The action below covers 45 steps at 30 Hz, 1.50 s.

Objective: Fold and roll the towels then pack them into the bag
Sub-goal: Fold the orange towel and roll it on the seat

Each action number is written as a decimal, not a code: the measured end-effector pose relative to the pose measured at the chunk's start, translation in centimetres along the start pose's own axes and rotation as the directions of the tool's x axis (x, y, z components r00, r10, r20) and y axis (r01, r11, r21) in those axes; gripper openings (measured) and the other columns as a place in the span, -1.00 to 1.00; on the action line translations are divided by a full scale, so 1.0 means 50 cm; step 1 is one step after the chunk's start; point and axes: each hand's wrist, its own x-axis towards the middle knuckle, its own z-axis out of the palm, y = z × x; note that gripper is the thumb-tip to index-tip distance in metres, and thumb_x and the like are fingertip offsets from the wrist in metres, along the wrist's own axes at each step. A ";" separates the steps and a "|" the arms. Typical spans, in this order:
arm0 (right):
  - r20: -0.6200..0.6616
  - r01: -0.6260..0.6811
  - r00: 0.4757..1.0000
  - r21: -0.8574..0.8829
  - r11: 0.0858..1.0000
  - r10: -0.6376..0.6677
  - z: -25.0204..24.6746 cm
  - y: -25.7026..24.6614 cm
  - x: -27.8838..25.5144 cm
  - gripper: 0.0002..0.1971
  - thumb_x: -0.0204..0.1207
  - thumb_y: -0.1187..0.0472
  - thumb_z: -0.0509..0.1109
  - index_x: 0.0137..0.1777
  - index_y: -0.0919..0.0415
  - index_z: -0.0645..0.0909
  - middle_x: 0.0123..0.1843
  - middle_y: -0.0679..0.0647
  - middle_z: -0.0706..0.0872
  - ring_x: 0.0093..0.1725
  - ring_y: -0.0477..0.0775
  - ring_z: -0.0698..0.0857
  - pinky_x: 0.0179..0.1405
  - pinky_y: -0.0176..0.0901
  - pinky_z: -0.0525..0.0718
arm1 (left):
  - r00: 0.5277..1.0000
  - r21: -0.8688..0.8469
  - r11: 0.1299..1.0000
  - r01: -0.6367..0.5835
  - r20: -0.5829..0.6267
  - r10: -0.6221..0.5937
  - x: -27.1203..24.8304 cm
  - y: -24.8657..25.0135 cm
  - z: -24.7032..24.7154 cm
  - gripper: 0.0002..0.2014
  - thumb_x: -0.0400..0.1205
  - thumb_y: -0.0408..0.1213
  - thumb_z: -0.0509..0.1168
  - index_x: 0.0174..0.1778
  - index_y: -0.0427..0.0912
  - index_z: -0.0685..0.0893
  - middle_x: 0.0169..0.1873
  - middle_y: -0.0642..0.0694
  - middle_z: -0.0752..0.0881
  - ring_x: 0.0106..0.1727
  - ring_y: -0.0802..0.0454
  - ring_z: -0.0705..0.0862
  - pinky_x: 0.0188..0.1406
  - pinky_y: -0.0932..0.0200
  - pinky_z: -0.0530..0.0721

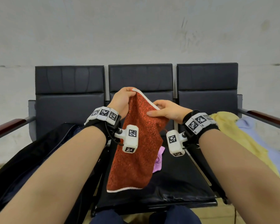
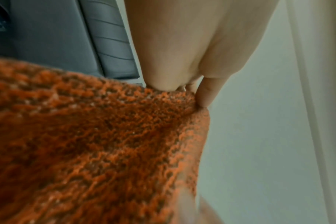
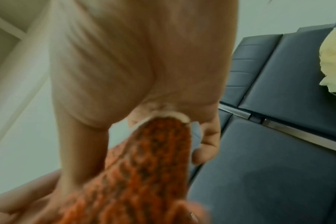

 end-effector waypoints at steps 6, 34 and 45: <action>-0.113 -0.035 0.993 0.070 0.997 0.043 -0.017 0.017 -0.002 -0.85 0.44 0.30 0.54 -0.08 0.26 0.63 -0.13 0.24 0.73 -0.17 0.15 0.70 0.06 0.04 0.68 | 0.966 0.169 0.971 -0.168 -0.168 0.196 0.030 0.015 -0.035 -0.80 0.62 -0.48 0.17 -0.16 -0.09 0.59 -0.15 -0.13 0.65 -0.12 0.00 0.62 -0.03 0.09 0.58; -0.467 0.034 0.884 0.048 0.998 -0.007 -0.080 -0.061 -0.060 -0.82 0.39 0.32 0.54 -0.15 0.22 0.57 -0.25 0.17 0.64 -0.33 0.06 0.63 -0.35 -0.14 0.58 | 0.982 0.583 0.812 -0.023 -0.138 0.126 0.023 0.048 -0.030 -0.83 0.53 -0.38 0.31 -0.38 -0.14 0.60 -0.43 -0.05 0.60 -0.39 0.06 0.56 -0.30 0.19 0.56; -0.597 0.089 0.795 -0.069 0.994 -0.112 -0.059 0.076 0.098 -0.76 0.43 0.42 0.47 -0.26 0.12 0.48 -0.32 0.12 0.70 -0.38 0.06 0.74 -0.28 -0.09 0.73 | 0.981 0.411 0.900 -0.148 -0.054 0.186 0.130 -0.077 -0.070 -0.67 0.63 -0.64 0.18 -0.21 -0.07 0.54 -0.20 -0.02 0.67 -0.36 0.22 0.75 -0.30 0.27 0.71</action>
